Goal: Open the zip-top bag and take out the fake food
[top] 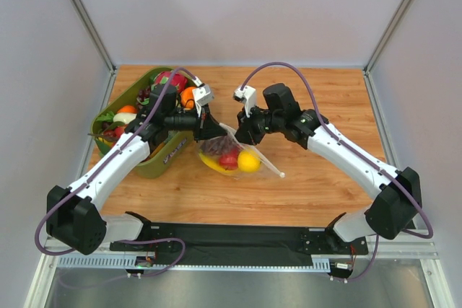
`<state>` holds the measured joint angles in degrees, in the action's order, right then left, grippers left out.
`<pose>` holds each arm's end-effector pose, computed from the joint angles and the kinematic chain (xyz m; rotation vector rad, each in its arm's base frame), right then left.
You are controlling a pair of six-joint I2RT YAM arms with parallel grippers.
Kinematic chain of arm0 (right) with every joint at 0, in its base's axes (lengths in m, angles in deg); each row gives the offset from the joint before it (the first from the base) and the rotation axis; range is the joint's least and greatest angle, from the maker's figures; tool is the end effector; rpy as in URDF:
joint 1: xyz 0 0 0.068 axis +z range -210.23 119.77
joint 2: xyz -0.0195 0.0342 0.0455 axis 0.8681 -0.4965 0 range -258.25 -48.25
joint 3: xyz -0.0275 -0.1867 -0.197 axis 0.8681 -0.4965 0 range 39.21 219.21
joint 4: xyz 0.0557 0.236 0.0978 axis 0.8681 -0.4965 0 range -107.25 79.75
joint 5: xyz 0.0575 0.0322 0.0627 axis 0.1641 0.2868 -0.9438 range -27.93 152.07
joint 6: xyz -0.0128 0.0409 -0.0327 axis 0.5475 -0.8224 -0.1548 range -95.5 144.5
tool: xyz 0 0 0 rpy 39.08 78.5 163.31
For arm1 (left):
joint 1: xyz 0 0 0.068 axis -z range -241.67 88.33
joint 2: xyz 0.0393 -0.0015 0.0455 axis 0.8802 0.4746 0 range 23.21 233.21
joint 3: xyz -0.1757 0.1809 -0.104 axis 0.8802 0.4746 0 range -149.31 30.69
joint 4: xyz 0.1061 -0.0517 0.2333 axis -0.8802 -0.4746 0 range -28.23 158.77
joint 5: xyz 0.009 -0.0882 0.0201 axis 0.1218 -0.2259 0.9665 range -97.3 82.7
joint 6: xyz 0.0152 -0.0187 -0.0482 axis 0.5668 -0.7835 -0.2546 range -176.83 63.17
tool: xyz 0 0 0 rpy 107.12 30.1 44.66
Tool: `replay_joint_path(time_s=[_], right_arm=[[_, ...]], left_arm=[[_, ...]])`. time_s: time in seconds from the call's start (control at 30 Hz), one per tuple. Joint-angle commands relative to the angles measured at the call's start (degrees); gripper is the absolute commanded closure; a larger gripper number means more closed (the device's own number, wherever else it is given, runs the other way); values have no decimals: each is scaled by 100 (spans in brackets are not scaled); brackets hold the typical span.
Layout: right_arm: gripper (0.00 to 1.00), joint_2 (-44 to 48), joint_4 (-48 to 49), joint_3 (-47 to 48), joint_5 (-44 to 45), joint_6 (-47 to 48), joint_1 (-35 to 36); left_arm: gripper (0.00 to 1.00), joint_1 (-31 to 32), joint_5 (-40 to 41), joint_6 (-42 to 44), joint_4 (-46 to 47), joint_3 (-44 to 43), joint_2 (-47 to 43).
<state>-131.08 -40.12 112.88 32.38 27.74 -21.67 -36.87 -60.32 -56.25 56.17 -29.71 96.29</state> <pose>0.2392 0.2132 0.3296 -1.0857 2.0328 0.9083 0.2437 -0.1439 0.3300 1.0148 1.7415 -1.1928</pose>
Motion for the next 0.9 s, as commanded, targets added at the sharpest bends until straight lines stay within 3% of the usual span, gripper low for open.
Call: replay_joint_path(time_s=[0.0, 0.1, 0.13, 0.23, 0.3, 0.57, 0.7, 0.87], right_arm=[[97, -14, 218, 139, -72, -17, 11], [100, 3, 201, 139, 59, -43, 11], [100, 21, 192, 148, 304, -61, 11], [100, 65, 43, 227, 962, -78, 11], [100, 109, -115, 279, 1271, -105, -42], [100, 486, -643, 560, 2160, -289, -745], [100, 689, -933, 780, 2573, -289, -886], [100, 724, -1039, 869, 2548, -463, -895]], left_arm=[[100, 52, -122, 171, 205, -218, -48], [92, 52, -69, 162, 188, -218, -48], [72, 52, 10, 179, 179, -226, -48], [53, 51, 159, 197, 118, -253, -92], [46, 52, 238, 197, 126, -253, -171], [40, 52, 529, -23, 441, -244, -391], [39, 104, 695, -585, 645, -393, -479], [39, 647, 1284, -927, 548, -561, -505]])
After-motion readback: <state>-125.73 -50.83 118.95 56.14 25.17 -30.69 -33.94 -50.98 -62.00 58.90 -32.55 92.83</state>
